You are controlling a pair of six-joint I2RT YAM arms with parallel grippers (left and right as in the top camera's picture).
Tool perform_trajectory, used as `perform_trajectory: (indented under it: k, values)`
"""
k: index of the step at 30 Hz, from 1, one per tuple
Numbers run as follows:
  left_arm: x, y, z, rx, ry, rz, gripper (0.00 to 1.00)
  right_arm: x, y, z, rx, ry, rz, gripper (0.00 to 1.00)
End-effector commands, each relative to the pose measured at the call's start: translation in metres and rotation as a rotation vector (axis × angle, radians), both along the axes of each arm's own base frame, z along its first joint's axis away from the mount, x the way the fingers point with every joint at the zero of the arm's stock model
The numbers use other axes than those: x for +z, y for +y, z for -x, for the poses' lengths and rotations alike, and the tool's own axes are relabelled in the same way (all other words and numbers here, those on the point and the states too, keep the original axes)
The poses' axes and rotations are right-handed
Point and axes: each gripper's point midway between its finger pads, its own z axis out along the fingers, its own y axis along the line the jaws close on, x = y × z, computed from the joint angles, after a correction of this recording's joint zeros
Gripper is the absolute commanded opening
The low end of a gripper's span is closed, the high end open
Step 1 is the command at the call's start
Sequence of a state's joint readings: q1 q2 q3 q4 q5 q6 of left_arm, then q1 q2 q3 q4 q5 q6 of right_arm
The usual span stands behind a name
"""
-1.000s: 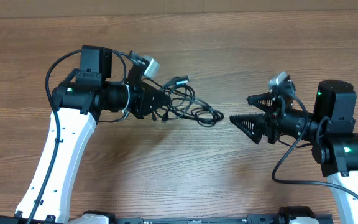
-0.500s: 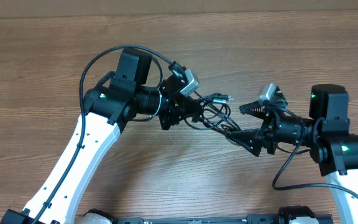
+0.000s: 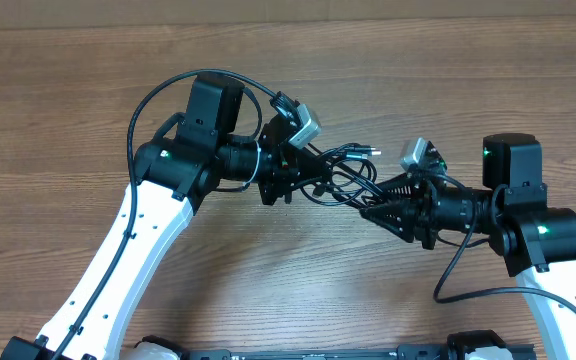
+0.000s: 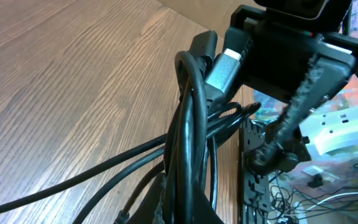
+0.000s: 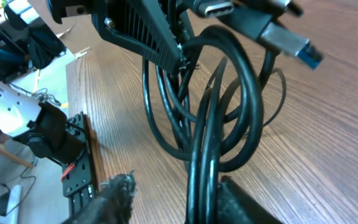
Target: Untangle cables
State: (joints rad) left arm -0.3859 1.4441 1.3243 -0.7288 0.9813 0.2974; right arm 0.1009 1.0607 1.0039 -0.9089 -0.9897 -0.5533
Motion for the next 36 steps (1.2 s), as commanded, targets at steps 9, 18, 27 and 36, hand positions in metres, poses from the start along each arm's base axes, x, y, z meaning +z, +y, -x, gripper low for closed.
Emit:
perform_trajectory:
  k: [9,18,27,36]
  values:
    - [0.000,-0.008,0.007,-0.017,-0.005,-0.011,0.04,0.011,0.002,-0.003,0.009,-0.043,-0.011,0.05]
    - [-0.031,0.018,-0.032,0.281,0.046,-0.212,0.04,0.022,0.009,0.007,0.068,-0.031,-0.086,0.04]
    - [-0.066,0.107,-0.073,0.848,0.319,-0.381,0.04,0.039,0.015,0.017,0.134,-0.059,-0.164,0.04]
    - [-0.082,0.183,-0.073,1.093,0.519,-0.408,0.04,0.059,0.008,-0.004,0.039,-0.014,-0.232,0.04]
